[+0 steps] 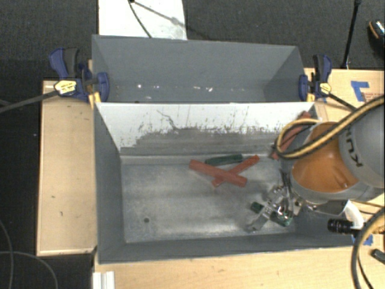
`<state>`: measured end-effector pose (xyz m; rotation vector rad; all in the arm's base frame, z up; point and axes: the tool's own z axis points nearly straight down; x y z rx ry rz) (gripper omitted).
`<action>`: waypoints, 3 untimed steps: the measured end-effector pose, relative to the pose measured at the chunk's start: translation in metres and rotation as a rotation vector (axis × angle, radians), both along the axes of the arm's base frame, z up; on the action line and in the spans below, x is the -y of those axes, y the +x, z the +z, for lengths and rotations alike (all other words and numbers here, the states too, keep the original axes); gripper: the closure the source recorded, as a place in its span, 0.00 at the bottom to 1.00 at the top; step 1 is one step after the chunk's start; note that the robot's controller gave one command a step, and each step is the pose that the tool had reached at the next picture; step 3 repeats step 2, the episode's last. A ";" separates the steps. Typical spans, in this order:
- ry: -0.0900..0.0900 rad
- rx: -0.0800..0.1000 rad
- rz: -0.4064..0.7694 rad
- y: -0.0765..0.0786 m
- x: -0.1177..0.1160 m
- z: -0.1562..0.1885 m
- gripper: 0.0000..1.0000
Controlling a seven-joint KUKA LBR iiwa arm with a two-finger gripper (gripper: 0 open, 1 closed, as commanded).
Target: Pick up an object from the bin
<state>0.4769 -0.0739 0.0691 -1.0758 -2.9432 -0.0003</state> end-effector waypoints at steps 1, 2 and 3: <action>0.000 0.000 0.004 0.000 0.000 0.000 1.00; -0.004 0.016 0.012 0.002 0.000 0.079 1.00; -0.004 0.016 0.012 0.002 0.000 0.079 1.00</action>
Offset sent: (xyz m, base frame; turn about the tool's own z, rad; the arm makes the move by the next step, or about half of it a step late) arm 0.0000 0.0000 0.0000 0.0000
